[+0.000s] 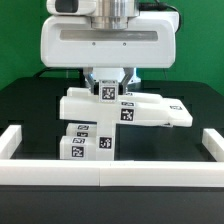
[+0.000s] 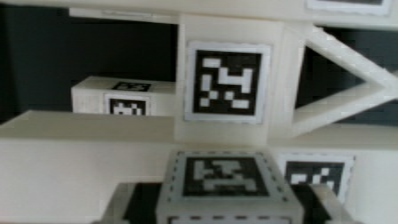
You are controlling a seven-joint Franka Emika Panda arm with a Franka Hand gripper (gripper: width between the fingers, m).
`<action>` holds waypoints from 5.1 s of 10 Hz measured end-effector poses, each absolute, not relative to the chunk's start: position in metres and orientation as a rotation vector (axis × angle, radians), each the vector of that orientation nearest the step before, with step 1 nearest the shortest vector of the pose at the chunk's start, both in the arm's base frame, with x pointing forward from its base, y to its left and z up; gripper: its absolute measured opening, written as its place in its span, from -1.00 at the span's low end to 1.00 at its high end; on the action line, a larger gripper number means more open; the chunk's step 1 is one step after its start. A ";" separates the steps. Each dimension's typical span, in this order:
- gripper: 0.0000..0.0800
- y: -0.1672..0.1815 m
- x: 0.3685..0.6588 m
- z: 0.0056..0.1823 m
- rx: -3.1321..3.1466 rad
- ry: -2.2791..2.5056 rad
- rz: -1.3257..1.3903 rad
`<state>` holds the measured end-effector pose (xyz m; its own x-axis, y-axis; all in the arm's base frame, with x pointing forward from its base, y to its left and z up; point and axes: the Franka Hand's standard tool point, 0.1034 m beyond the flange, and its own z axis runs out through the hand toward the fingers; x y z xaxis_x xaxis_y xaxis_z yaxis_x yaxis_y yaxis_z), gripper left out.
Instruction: Assemble chair
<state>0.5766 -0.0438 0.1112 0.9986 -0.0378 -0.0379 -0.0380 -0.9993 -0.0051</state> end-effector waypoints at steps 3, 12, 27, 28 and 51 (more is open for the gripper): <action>-0.31 -0.043 0.577 0.111 -3.115 0.385 0.060; -0.31 -0.042 0.577 0.111 -2.889 1.169 0.066; 0.57 -0.038 0.577 0.110 -2.790 1.373 0.063; 0.62 -0.038 0.577 0.110 -2.847 1.248 0.060; -0.32 -0.051 0.575 0.109 -3.066 -0.429 0.029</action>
Offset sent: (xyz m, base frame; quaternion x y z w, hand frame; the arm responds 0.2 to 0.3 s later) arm 0.0000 0.0000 0.0000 0.0000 0.0000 0.1938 0.9810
